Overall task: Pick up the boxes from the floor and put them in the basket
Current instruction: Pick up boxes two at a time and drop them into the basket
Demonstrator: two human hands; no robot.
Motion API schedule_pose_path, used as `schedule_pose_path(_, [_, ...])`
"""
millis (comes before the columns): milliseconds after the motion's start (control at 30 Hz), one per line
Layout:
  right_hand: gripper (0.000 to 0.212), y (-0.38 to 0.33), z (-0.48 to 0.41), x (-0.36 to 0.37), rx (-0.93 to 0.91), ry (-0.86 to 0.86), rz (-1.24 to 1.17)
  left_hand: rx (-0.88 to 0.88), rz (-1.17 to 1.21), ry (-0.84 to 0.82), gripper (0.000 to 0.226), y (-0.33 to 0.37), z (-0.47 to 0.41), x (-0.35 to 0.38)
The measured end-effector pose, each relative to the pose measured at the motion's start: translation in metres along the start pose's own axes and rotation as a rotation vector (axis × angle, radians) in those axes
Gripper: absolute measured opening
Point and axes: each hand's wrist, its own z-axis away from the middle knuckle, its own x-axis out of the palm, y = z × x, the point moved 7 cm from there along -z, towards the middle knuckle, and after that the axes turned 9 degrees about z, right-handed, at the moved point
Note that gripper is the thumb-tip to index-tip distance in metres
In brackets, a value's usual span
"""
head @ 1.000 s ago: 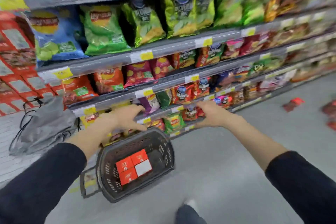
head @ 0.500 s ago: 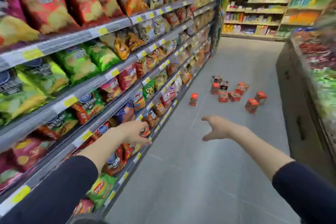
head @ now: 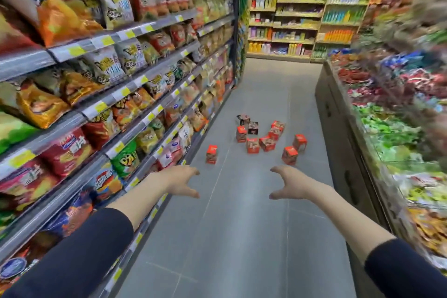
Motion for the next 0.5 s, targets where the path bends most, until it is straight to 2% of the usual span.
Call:
schedule_pose_path(267, [0.086, 0.08, -0.124, -0.043, 0.109, 0.03, -0.072, 0.137, -0.062, 0.016, 0.065, 0.024, -0.164, -0.087])
schedule_pose_path(400, [0.085, 0.123, -0.182, -0.072, 0.182, 0.064, -0.122, 0.205, -0.087, 0.01, 0.077, 0.031, -0.253, -0.131])
schedule_pose_path(500, [0.085, 0.161, -0.216, -0.089, 0.229, 0.094, -0.144, 0.245, -0.142, 0.019, 0.075, 0.043, -0.318, -0.155])
